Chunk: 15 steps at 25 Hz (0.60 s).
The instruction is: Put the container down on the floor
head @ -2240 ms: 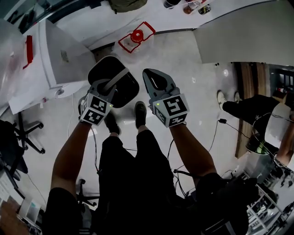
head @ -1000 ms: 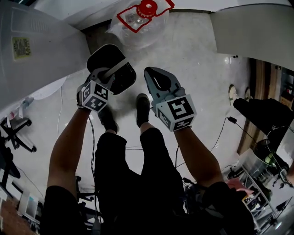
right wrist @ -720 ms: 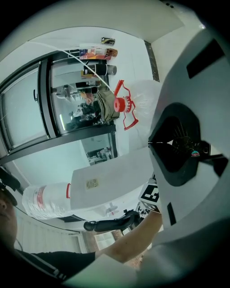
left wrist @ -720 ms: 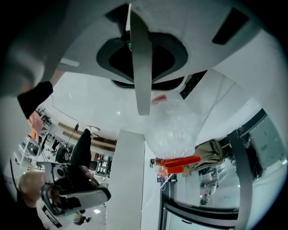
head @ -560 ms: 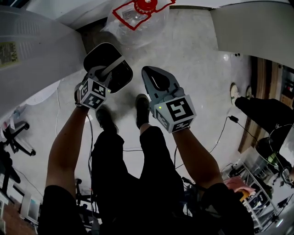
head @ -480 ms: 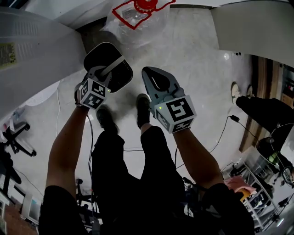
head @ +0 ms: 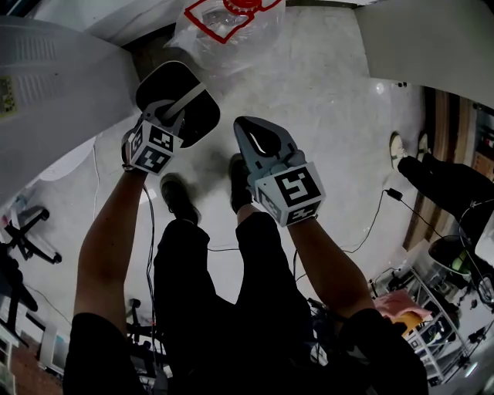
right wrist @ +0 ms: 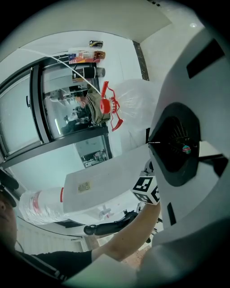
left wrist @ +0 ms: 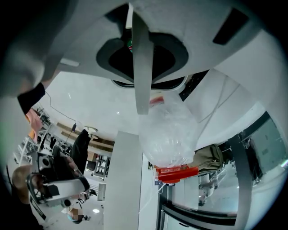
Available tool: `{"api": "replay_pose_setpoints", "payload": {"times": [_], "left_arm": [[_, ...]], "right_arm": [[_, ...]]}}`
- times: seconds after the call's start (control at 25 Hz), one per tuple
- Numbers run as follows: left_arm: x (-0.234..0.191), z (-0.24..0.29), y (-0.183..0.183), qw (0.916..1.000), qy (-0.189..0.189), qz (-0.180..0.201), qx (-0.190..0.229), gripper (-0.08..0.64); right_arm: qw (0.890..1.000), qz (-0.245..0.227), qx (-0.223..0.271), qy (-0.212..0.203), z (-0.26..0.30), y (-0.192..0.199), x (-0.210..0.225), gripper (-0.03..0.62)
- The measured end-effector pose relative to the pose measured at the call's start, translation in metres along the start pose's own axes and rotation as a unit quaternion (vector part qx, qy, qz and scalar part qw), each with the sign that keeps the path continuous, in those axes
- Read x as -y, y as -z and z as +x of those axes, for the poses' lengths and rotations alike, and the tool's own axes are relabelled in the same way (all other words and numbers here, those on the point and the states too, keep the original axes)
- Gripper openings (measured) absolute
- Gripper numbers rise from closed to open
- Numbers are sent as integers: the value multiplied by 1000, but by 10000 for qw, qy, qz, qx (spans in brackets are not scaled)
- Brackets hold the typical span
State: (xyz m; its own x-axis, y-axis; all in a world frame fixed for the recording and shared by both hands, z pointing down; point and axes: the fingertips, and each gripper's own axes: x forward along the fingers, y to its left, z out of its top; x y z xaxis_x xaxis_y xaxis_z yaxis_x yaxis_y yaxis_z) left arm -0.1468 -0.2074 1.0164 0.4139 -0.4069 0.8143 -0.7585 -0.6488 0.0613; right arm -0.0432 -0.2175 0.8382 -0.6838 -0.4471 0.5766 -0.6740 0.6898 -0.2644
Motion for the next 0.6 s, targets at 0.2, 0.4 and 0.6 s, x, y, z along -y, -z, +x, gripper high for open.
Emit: {"api": "replay_pose_setpoints", "payload": {"times": [0.2,0.4,0.6], "left_arm": [[1,-1,0,9999,-130,64,-49,91],[-6,-15,-3,9988,-421,-183,139,181],[-6,-31,-7,9983,-523,-223,86,181]], "right_arm": [[10000,38,31,-36,-1,-4,-2,9],[9999,67,26,-133,-8,-10,-7,9],[9999,19,5,-167,-16,-18,-10,9]]}}
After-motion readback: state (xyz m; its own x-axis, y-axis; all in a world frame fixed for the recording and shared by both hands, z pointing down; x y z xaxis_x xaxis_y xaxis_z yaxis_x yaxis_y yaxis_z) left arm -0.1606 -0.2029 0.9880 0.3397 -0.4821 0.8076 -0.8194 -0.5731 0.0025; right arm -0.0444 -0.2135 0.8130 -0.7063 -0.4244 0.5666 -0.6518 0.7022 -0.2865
